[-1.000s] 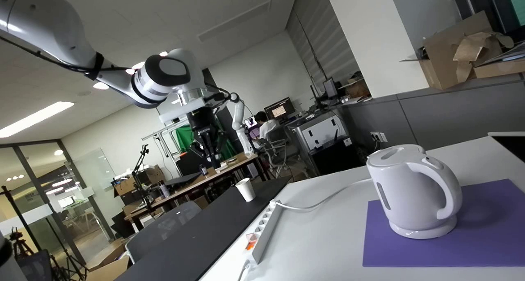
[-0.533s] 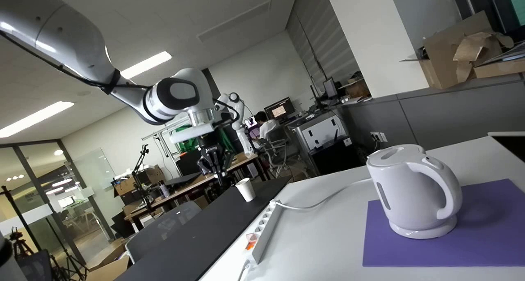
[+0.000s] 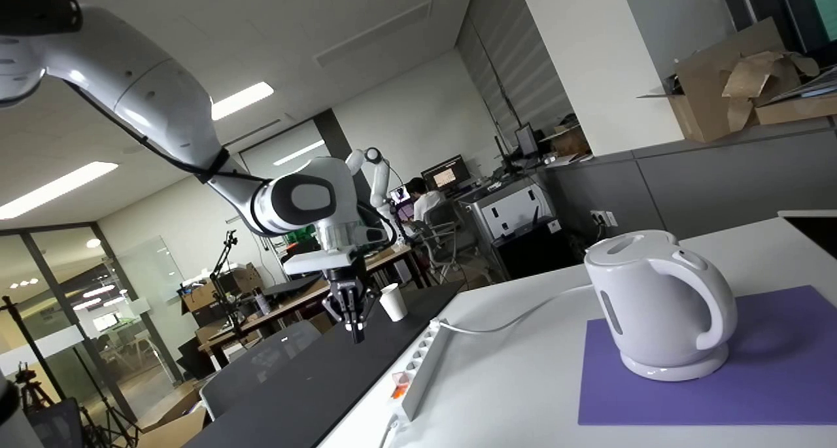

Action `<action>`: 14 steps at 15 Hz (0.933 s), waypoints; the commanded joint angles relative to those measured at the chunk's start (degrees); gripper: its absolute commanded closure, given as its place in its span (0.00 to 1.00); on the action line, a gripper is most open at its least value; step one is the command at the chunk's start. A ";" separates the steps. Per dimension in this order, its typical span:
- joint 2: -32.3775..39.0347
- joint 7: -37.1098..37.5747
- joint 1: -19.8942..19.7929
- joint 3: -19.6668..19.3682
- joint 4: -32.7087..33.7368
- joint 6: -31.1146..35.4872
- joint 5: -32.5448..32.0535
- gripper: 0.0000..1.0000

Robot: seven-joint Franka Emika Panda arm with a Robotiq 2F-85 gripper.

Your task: Flick the first switch on the extension cord

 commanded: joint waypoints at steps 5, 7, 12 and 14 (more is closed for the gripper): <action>5.63 -0.20 -2.66 2.97 1.79 -0.32 1.08 1.00; 6.29 -1.06 -3.38 3.72 1.81 0.23 2.09 1.00; 7.34 -2.73 -4.88 5.53 1.44 3.66 4.02 1.00; 7.83 -3.74 -5.64 6.27 1.58 3.82 4.79 1.00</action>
